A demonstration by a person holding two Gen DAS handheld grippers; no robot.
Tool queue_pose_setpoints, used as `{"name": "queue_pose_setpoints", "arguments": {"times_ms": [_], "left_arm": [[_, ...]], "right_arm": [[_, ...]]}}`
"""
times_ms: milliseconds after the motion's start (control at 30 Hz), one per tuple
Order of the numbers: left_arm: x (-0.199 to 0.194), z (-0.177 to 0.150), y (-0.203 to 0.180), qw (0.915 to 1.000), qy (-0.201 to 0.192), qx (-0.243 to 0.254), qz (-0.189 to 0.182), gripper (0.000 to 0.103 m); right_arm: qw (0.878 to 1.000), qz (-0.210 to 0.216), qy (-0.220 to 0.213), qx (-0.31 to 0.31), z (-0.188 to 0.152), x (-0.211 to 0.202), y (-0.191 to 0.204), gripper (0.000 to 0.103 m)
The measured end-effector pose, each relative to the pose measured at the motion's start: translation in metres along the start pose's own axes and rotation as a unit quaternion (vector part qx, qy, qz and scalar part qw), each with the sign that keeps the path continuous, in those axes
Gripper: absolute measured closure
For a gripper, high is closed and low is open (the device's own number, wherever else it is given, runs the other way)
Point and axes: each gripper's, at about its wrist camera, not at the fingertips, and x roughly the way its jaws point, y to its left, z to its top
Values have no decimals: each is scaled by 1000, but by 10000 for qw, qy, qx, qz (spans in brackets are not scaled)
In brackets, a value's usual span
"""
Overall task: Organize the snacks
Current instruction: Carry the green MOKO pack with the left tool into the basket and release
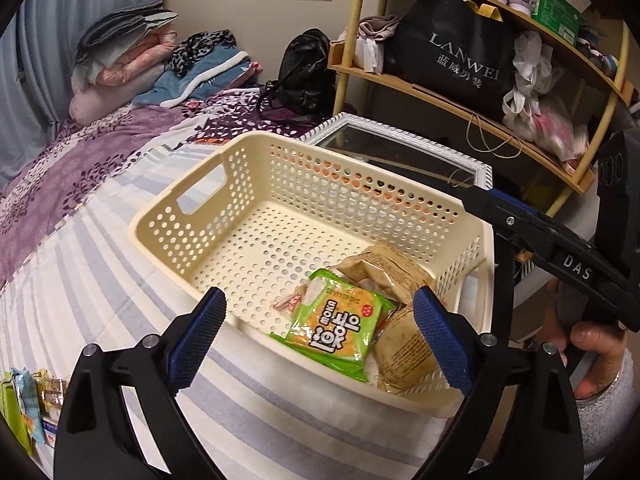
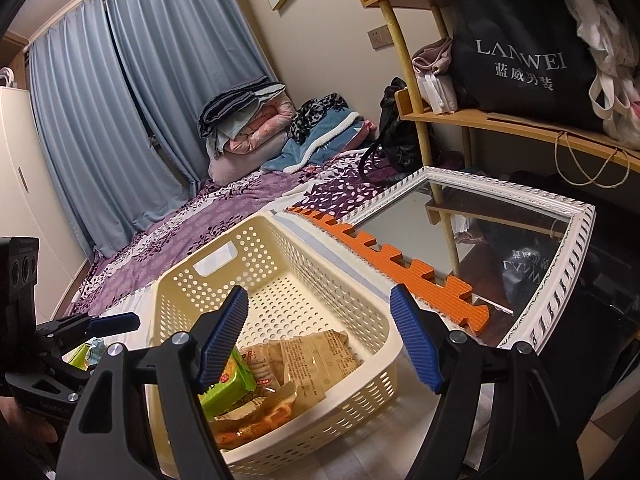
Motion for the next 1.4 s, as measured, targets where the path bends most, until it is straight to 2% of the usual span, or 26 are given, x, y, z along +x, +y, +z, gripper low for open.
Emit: {"name": "queue_pose_setpoints", "arguments": {"times_ms": [233, 367, 600, 967, 1400], "left_arm": [[-7, -3, 8, 9998, -12, -88, 168, 4], [-11, -3, 12, 9995, -32, -137, 286, 3], [-17, -7, 18, 9976, -40, -112, 676, 3], [-32, -12, 32, 9947, -143, -160, 1004, 3], [-53, -26, 61, 9899, -246, -387, 1341, 3]], "right_arm": [[10000, 39, -30, -13, 2, -2, 7, 24], [9999, 68, -73, -15, 2, -5, 11, 17], [9998, 138, -92, -80, 4, -7, 21, 16], [9991, 316, -106, -254, 6, -9, 44, 16], [9949, 775, 2, -649, 2, -5, 99, 14]]}}
